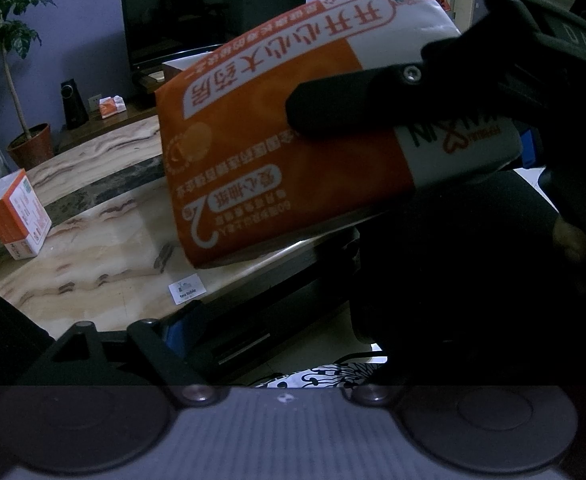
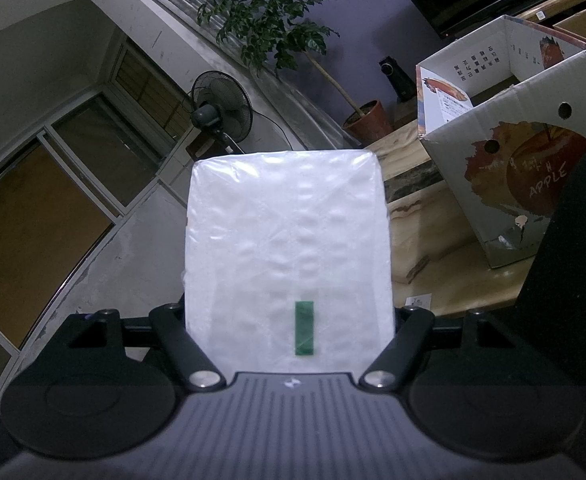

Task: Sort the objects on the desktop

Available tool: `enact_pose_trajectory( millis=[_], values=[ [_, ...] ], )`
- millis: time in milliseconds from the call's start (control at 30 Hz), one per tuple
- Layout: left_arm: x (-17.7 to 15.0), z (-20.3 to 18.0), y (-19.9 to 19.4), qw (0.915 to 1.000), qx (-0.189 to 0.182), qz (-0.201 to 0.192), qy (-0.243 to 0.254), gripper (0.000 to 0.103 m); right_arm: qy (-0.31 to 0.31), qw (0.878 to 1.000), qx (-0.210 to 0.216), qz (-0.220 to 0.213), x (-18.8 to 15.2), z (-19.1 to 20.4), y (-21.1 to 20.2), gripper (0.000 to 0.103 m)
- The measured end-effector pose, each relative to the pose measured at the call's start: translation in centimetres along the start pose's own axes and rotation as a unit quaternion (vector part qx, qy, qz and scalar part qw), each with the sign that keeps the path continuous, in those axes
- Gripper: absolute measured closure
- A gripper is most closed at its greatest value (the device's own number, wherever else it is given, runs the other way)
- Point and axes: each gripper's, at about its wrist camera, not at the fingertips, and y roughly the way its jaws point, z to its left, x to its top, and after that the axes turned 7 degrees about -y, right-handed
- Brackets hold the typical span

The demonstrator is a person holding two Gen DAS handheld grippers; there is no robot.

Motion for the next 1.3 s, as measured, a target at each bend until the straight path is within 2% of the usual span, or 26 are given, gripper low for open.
enact_pose_trajectory(
  millis=[1300],
  values=[
    [0.07, 0.13, 0.31, 1.0000, 0.000, 0.001, -0.001, 0.016, 0.001, 1.000, -0.001, 0.000, -0.03, 0.03, 0.21, 0.028]
  ],
)
